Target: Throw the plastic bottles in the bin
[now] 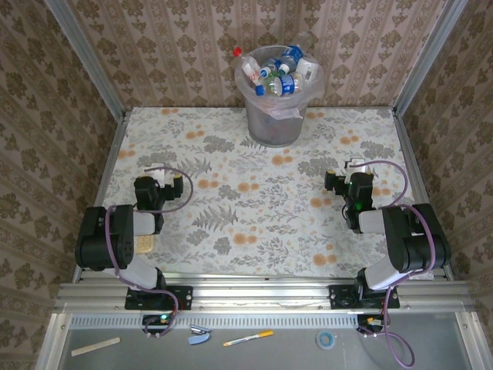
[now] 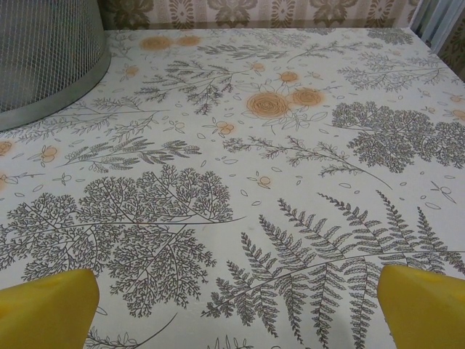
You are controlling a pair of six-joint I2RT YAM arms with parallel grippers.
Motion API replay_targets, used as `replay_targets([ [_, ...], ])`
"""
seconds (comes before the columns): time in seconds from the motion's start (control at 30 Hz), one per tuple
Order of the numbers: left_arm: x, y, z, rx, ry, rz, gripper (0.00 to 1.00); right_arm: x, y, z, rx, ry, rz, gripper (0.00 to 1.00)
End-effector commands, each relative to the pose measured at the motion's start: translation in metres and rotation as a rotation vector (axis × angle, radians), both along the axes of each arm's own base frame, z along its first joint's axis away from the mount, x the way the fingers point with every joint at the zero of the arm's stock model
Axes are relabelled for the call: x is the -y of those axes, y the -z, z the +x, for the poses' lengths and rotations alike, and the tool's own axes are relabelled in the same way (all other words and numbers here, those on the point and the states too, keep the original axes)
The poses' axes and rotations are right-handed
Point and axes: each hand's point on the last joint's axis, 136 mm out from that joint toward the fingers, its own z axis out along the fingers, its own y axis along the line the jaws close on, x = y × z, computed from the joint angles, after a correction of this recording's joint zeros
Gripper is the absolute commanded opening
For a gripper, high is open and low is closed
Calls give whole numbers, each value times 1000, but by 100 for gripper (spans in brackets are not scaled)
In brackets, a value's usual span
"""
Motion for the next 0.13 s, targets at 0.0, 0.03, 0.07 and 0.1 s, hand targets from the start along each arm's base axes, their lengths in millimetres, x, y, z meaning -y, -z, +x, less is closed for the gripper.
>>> replay_targets([
  [0.0,3,-16,8,53,18,-5,100,-2,-13,6,44,0,21,100],
  [0.03,3,-16,8,52,18,-5,100,-2,-12,5,45,0,21,100],
  [0.07,3,-16,8,53,18,-5,100,-2,-13,5,47,0,20,100],
  [0.1,2,-16,8,53,17,-5,100,-2,-12,5,46,0,20,100],
])
